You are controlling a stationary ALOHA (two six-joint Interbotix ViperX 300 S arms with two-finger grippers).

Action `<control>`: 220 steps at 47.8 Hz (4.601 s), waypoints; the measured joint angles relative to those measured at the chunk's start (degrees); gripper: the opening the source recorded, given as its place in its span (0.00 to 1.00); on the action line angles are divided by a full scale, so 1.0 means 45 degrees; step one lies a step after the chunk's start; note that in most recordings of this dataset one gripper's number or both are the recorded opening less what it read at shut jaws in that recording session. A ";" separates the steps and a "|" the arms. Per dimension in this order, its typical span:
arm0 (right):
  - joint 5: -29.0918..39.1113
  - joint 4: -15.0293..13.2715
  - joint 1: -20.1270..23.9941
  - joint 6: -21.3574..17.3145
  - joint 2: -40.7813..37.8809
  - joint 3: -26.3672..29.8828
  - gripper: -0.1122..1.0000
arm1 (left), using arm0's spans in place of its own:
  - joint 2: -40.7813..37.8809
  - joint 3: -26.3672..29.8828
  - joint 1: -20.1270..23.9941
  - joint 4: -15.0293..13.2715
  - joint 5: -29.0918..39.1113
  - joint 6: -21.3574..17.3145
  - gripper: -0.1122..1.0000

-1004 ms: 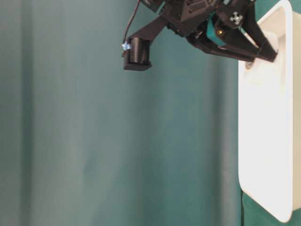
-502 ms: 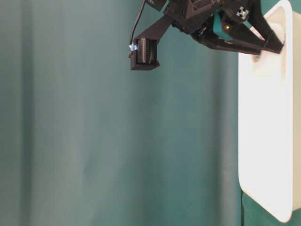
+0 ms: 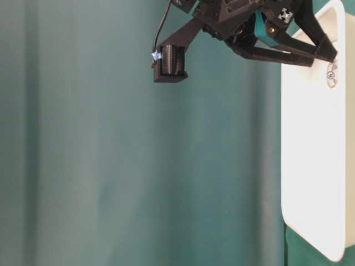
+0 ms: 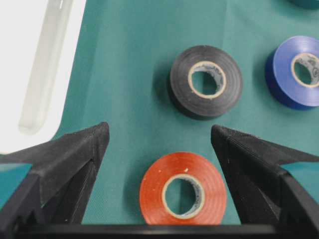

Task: Put the tape alternately from left to right into the white case.
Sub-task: 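Release the white roll in the tray and withdraw the right gripper, then lower the left gripper into the red roll's hole and close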

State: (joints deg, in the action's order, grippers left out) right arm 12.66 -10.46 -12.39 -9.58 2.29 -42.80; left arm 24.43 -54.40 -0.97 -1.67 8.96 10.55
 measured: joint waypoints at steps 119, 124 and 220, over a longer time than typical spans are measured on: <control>-0.0547 0.0020 0.3457 -0.1582 0.1523 -0.0625 0.76 | -0.2051 0.0000 -0.1680 0.0000 0.0000 0.2480 0.63; -0.0586 0.0020 0.3496 -0.1582 0.1523 -0.0645 0.76 | -0.2070 -0.0254 -0.1348 0.0000 0.0000 0.2500 0.63; -0.0879 0.0020 0.3594 -0.1621 0.1094 -0.0625 0.76 | -0.4570 -0.0137 -0.0508 0.0000 -0.0020 0.2363 0.08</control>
State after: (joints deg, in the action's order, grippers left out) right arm 8.70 -10.37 3.78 -16.88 7.21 -45.62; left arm 3.87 -55.02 -3.25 -1.67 8.88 21.18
